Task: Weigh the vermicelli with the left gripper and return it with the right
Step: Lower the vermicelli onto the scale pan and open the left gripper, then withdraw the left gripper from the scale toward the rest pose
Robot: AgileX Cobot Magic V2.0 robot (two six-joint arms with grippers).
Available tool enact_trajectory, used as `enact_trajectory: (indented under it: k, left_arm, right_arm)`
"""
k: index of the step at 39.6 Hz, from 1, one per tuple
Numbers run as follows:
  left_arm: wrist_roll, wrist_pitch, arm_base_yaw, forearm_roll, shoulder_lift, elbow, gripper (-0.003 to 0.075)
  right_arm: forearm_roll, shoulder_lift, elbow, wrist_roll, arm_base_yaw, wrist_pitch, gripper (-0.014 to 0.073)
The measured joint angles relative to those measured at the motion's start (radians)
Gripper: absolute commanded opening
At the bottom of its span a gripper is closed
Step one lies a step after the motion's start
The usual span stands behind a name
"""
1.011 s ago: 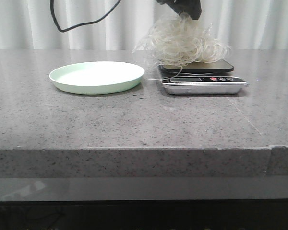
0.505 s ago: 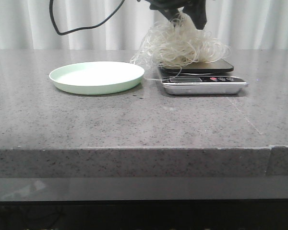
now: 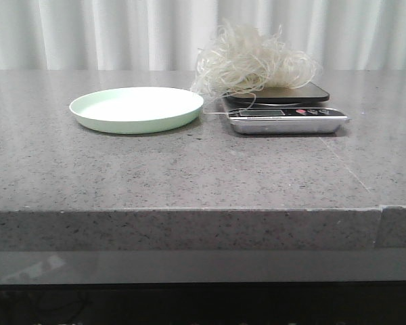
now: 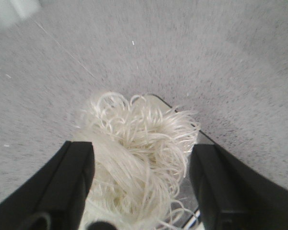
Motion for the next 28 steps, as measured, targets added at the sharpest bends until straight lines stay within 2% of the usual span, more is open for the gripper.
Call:
enact_trajectory:
  k: [12, 22, 28]
  left_arm:
    - [-0.008, 0.199, 0.000, 0.004, -0.195, -0.039, 0.0489]
    - [-0.013, 0.214, 0.000, 0.006, -0.310, -0.010, 0.0489]
    - [-0.016, 0.214, 0.000, 0.006, -0.390, 0.096, 0.0489]
  right_arm:
    - [0.000, 0.000, 0.000, 0.000, 0.000, 0.000, 0.0545]
    - [0.000, 0.000, 0.000, 0.000, 0.000, 0.000, 0.0545]
    - [0.000, 0.000, 0.000, 0.000, 0.000, 0.000, 0.0545]
